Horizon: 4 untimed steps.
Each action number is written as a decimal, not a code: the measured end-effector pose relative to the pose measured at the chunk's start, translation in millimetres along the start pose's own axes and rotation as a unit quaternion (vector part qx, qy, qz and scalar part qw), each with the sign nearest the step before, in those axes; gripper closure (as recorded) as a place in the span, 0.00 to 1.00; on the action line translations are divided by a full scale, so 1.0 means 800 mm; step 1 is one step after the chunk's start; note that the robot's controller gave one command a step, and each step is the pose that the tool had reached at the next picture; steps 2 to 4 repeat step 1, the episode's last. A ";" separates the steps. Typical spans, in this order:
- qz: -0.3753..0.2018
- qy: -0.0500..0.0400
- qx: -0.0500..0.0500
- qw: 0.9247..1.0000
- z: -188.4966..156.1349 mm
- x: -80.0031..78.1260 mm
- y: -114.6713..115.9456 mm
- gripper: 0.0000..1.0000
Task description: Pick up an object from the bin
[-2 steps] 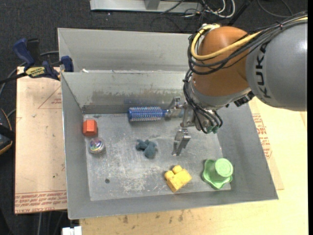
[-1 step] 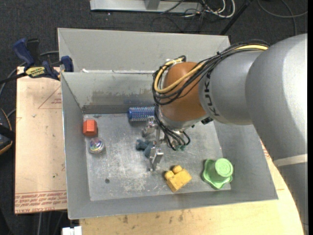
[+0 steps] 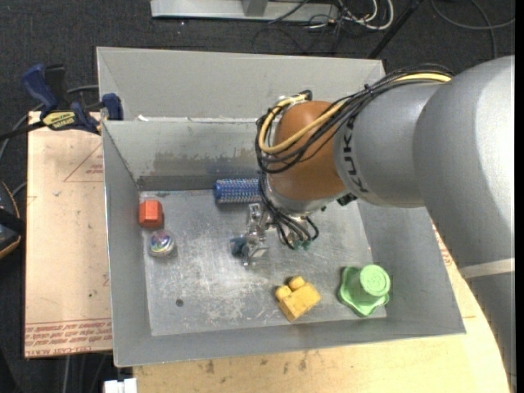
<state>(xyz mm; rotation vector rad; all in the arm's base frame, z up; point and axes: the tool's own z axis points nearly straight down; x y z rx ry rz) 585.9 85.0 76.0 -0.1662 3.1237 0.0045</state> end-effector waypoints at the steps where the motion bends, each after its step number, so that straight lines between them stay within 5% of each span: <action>1: -0.171 0.002 0.000 0.985 -0.214 0.009 0.041 1.00; 4: -0.171 0.002 0.000 0.985 -0.214 0.009 0.041 1.00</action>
Offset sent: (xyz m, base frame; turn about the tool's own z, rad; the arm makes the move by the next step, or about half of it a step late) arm -0.0146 0.0293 0.1672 -0.3454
